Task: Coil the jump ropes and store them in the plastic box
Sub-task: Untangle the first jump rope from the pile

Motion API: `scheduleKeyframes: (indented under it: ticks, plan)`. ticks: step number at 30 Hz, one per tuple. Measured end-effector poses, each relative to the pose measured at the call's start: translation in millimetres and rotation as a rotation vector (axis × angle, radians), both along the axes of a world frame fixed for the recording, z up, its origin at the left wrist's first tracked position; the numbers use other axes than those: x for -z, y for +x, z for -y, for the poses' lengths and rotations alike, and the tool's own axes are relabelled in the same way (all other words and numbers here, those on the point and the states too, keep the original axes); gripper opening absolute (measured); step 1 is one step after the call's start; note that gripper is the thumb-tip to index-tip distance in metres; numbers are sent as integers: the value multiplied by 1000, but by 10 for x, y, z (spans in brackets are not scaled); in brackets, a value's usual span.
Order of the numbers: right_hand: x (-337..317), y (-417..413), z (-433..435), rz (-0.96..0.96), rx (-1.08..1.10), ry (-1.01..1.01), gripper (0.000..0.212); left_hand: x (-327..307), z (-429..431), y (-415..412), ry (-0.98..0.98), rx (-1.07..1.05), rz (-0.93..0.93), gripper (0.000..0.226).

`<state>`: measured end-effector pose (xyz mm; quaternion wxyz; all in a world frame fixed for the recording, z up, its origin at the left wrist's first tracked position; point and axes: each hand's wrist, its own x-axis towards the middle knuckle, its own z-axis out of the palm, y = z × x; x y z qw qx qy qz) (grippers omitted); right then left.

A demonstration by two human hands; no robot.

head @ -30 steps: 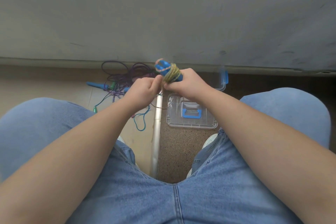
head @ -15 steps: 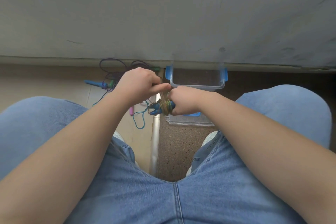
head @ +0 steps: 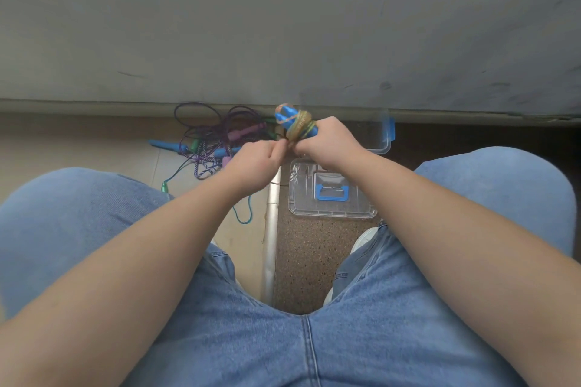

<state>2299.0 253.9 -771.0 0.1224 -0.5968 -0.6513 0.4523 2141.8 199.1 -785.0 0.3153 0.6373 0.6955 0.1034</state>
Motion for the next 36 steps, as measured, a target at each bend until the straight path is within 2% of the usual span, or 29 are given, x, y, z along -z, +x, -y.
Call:
scheduleKeyframes:
  ticks: [2,4,8,12,16,19,23,26,30,33,35,36]
  plan:
    - [87,27,-29,192,20,31,13,45,36,36,-7,142,-49,41]
    - [136,49,-18,370,2,63,14,80,61,76,12,303,-115,37]
    - [128,28,106,625,-221,140,21,16,38,63,114,522,-318,37]
    - [142,-15,188,725,-422,215,14,-53,-29,-45,261,533,-395,37]
    - [144,-7,190,692,-658,186,9,-57,-93,-165,365,457,-391,47]
    - [145,-29,209,625,-766,208,14,-11,-122,-252,333,376,-309,53]
    - [102,-25,200,591,-843,312,15,47,-128,-321,139,136,-73,53]
    - [110,-12,192,629,-806,412,11,28,-105,-260,-75,-8,78,56]
    - [114,-28,203,656,-698,490,8,22,-105,-218,-331,-264,427,54]
    - [97,-32,194,631,-600,488,7,-21,-120,-212,-296,-449,623,43]
    - [124,-23,186,561,-559,441,18,-48,-123,-202,-223,-461,568,40]
    - [153,-14,181,513,-562,397,34,-49,-116,-195,-176,-435,492,40]
